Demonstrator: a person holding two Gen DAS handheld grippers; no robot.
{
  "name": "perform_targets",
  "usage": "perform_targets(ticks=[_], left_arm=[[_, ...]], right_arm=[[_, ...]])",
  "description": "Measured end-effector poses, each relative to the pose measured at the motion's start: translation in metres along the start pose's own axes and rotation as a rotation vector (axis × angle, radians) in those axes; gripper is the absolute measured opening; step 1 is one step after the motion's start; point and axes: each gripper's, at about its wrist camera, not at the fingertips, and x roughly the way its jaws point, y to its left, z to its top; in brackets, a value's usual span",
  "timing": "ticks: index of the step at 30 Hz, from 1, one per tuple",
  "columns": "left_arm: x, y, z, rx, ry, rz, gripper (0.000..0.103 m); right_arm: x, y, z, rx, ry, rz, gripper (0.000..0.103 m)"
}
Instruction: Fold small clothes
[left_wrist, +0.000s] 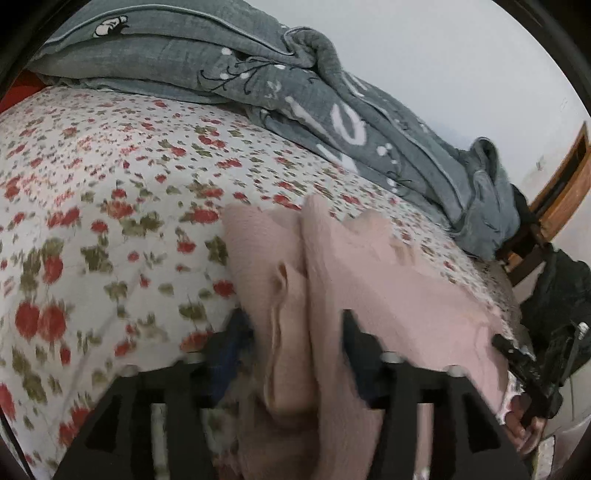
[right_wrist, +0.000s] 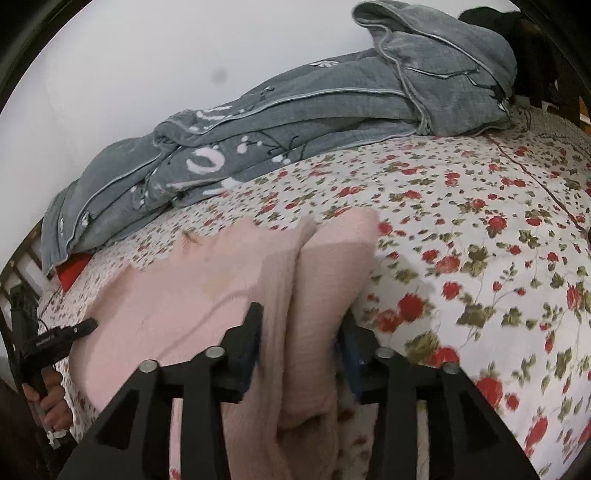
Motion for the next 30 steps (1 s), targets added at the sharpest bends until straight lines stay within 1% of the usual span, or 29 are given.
perform_targets(ticks=[2, 4, 5, 7, 8, 9, 10, 11, 14, 15, 17, 19, 20, 23, 25, 27, 30], left_arm=[[0.010, -0.001, 0.010, 0.011, 0.019, 0.026, 0.057], [0.018, -0.001, 0.017, 0.011, 0.038, 0.033, 0.057], [0.021, -0.002, 0.018, 0.016, 0.037, 0.040, 0.057], [0.023, -0.003, 0.015, 0.031, 0.017, 0.050, 0.056], [0.022, -0.003, 0.014, 0.034, 0.000, 0.049, 0.048], [0.023, -0.004, 0.013, 0.037, -0.010, 0.046, 0.036], [0.023, -0.005, 0.013, 0.045, -0.016, 0.030, 0.032], [0.022, -0.007, 0.013, 0.053, -0.026, 0.026, 0.025], [0.015, -0.012, 0.012, 0.079, -0.070, 0.028, 0.022], [0.012, -0.012, 0.012, 0.071, -0.091, 0.021, 0.021], [0.007, -0.012, 0.013, 0.063, -0.112, -0.004, 0.021], [0.006, -0.012, 0.014, 0.069, -0.115, -0.006, 0.021], [0.007, -0.012, 0.014, 0.068, -0.110, -0.003, 0.021], [0.015, -0.008, 0.014, 0.057, -0.076, 0.011, 0.022], [0.017, -0.006, 0.013, 0.051, -0.066, 0.013, 0.023], [0.018, -0.006, 0.013, 0.052, -0.056, 0.027, 0.029], [0.020, -0.001, 0.013, 0.032, -0.042, 0.027, 0.034]], right_arm=[[0.011, -0.004, 0.009, 0.024, 0.012, 0.001, 0.054], [0.025, -0.005, 0.016, 0.032, 0.044, -0.007, 0.056], [0.032, -0.005, 0.018, 0.034, 0.061, -0.010, 0.056], [0.039, -0.005, 0.017, 0.029, 0.064, -0.013, 0.057], [0.041, -0.005, 0.015, 0.021, 0.059, -0.010, 0.056], [0.042, -0.005, 0.014, 0.012, 0.057, -0.011, 0.051], [0.042, -0.004, 0.012, 0.007, 0.048, -0.005, 0.043], [0.041, -0.004, 0.012, 0.008, 0.043, 0.012, 0.025], [0.035, 0.004, 0.012, -0.033, -0.004, 0.002, 0.019], [0.031, 0.007, 0.014, -0.045, -0.024, 0.000, 0.018], [0.022, 0.007, 0.018, -0.033, -0.054, 0.028, 0.017], [0.018, 0.001, 0.021, 0.006, -0.078, 0.073, 0.017], [0.020, -0.001, 0.022, 0.017, -0.070, 0.076, 0.017], [0.040, -0.003, 0.017, 0.020, 0.003, 0.004, 0.018], [0.039, -0.002, 0.017, 0.010, -0.002, -0.009, 0.021], [0.038, -0.001, 0.015, -0.007, -0.006, -0.032, 0.028], [0.038, -0.004, 0.013, -0.006, -0.001, -0.050, 0.033]])
